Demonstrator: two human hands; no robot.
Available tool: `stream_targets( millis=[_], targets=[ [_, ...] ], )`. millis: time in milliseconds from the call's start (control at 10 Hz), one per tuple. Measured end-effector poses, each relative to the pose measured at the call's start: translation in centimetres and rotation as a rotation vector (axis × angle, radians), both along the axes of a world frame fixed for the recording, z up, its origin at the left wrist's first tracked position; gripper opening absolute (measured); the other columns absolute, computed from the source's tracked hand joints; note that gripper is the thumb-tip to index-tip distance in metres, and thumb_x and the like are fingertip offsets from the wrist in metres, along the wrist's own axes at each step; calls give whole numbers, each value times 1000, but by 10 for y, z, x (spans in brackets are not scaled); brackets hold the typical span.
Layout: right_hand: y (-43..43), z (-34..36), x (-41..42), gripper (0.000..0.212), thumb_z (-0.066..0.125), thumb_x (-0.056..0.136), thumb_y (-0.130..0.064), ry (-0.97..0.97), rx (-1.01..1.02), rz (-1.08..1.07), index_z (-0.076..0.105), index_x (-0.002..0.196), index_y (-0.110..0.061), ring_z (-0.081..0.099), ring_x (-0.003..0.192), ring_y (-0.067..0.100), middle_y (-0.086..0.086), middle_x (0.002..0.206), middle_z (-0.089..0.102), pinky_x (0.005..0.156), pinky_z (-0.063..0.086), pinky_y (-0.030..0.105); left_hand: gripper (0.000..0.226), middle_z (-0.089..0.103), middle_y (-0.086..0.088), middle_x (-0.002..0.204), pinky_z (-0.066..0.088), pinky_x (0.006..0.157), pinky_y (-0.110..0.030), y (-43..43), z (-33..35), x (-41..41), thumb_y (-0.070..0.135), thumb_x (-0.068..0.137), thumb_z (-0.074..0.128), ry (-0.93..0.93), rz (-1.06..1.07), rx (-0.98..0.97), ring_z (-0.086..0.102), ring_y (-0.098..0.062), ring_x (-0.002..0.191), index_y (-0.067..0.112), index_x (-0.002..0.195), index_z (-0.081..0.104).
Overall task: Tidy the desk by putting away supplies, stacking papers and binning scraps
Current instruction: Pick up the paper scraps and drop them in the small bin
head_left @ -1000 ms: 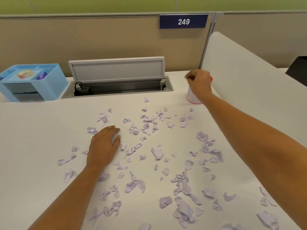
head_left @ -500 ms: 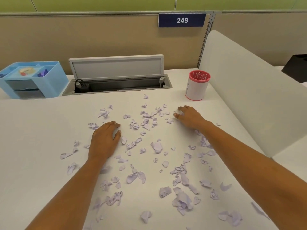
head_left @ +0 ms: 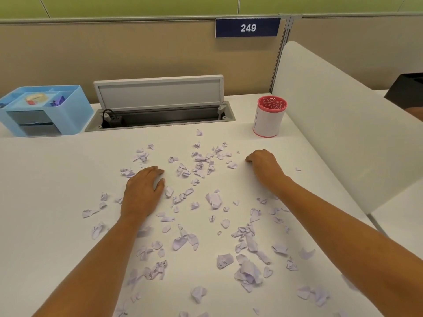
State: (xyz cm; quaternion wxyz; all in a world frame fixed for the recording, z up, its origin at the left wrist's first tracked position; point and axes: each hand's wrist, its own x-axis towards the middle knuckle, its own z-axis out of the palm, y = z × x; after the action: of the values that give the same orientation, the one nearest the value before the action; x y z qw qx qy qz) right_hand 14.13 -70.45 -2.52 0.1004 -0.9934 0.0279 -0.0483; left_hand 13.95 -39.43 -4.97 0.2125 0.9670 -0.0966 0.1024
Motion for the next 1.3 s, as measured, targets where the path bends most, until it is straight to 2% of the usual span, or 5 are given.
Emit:
stream_targets(
  millis=[200,500,800,1100,1300],
  targets=[
    [-4,24,19,21,61,86,-2,104,234,-143,69,105,-1,62,99,28,16,110,67,87,46,26,34,52,-5,136,30,109,-37,0,0,0,21,95,48,1,1,2,44,-21,129,13,126,57],
    [-19,68,32,22,67,80,1,-111,737,-317,69,102,3,61,90,24,14,103,66,85,49,25,33,55,-5,133,32,107,-37,1,-2,2,19,93,50,-18,0,-4,47,-22,126,12,124,59],
    [-55,114,93,17,64,84,-3,-412,659,-481,71,99,-3,56,86,15,11,107,67,84,52,28,32,54,-5,134,31,108,-37,0,-2,1,18,94,50,-17,5,1,47,-23,127,11,124,59],
    [-66,108,120,29,60,90,-18,-263,464,-434,65,114,-3,58,111,30,17,120,61,95,49,35,31,55,-4,132,33,107,-38,1,-4,2,18,93,51,-21,7,-6,48,-22,126,12,122,60],
    [-56,100,103,27,53,94,-14,-473,588,-385,65,114,-1,60,107,26,14,116,65,90,46,27,31,56,-4,132,32,106,-38,-1,-2,1,16,92,53,-21,14,-10,48,-23,126,12,122,60]
  ],
)
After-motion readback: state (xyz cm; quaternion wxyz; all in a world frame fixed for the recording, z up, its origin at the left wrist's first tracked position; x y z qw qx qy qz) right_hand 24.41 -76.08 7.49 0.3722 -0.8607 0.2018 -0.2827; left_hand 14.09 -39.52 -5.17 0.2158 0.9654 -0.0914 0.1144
